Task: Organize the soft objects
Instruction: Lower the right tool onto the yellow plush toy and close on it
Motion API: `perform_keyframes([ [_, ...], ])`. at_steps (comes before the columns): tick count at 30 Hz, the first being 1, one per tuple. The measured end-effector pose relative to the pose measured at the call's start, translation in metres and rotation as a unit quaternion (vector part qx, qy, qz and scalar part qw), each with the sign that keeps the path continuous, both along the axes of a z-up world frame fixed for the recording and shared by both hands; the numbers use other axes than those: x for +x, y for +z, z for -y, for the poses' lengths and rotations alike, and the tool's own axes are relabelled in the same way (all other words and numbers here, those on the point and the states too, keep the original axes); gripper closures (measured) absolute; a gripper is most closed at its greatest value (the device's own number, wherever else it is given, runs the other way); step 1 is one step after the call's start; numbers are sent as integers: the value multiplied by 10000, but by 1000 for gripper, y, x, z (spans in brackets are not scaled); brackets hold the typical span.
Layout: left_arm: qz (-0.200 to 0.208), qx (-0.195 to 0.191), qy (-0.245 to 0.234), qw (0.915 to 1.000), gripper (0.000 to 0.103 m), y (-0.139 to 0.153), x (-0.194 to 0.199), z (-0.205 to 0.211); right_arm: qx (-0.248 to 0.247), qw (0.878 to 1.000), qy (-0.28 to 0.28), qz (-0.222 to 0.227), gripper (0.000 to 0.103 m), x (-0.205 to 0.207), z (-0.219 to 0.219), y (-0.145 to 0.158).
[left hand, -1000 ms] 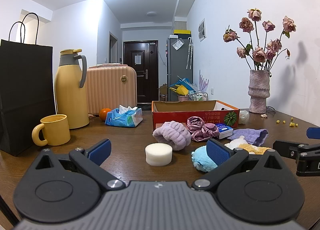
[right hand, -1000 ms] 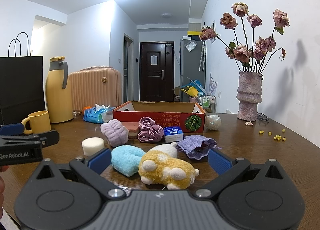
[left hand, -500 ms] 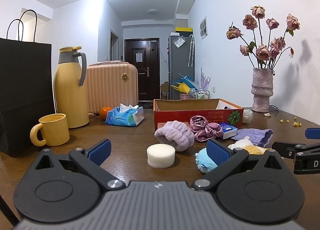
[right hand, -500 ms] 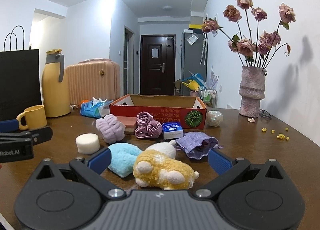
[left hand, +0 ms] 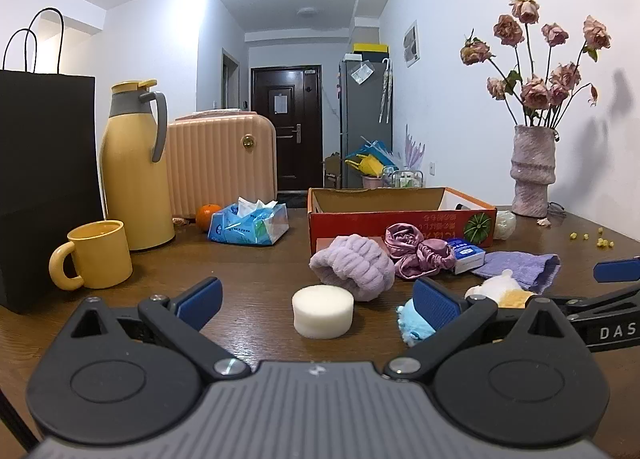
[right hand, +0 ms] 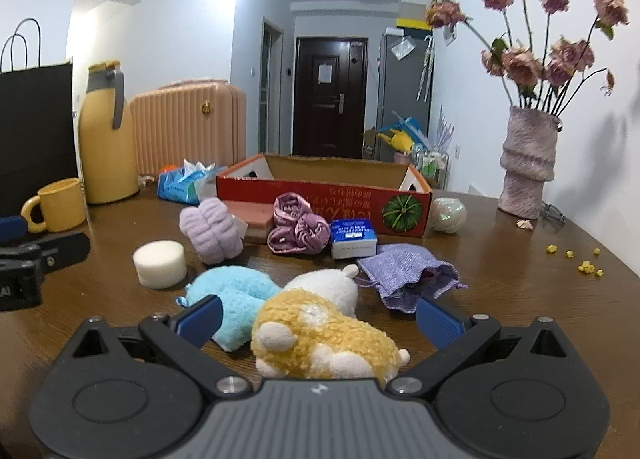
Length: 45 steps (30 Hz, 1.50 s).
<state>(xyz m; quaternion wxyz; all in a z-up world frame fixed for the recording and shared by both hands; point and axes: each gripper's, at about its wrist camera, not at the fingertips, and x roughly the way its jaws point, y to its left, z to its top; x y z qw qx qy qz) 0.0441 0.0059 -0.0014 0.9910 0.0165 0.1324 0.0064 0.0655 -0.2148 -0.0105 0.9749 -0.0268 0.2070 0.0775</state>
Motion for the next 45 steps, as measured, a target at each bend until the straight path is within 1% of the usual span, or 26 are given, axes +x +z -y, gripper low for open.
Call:
perform_keyframes([
  [13, -288, -19, 148, 9995, 0, -10, 31, 3, -158, 9975, 245, -642, 0, 56, 4, -19],
  [20, -402, -72, 123, 9991, 0, -14, 41, 6, 163, 9938, 388, -1031, 0, 77, 14, -29],
  [24, -437, -71, 110, 9990, 0, -15, 43, 7, 293, 9908, 473, -1236, 3, 83, 15, -35],
  [25, -434, -69, 113, 9990, 0, -15, 43, 7, 295, 9903, 483, -1270, 8, 84, 15, -36],
  [26, -434, -70, 119, 9990, 0, -15, 43, 7, 294, 9899, 501, -1291, 10, 84, 14, -37],
  [30, -442, -71, 105, 9989, 0, -15, 43, 7, 276, 9888, 578, -1346, 16, 85, 11, -39],
  [36, -457, -72, 97, 9989, 0, -15, 42, 8, 309, 9897, 674, -1225, 24, 79, 11, -36],
  [37, -459, -64, 107, 9989, 0, -15, 42, 9, 314, 9900, 687, -1192, 27, 78, 12, -36],
  [39, -459, -50, 127, 9989, 0, -15, 40, 9, 339, 9907, 708, -1114, 28, 76, 12, -34],
  [42, -467, -54, 123, 9988, 0, -15, 39, 10, 390, 9918, 736, -969, 35, 71, 14, -31],
  [45, -475, -18, 115, 9988, 0, -13, 39, 13, 493, 9928, 759, -781, 35, 66, 17, -27],
])
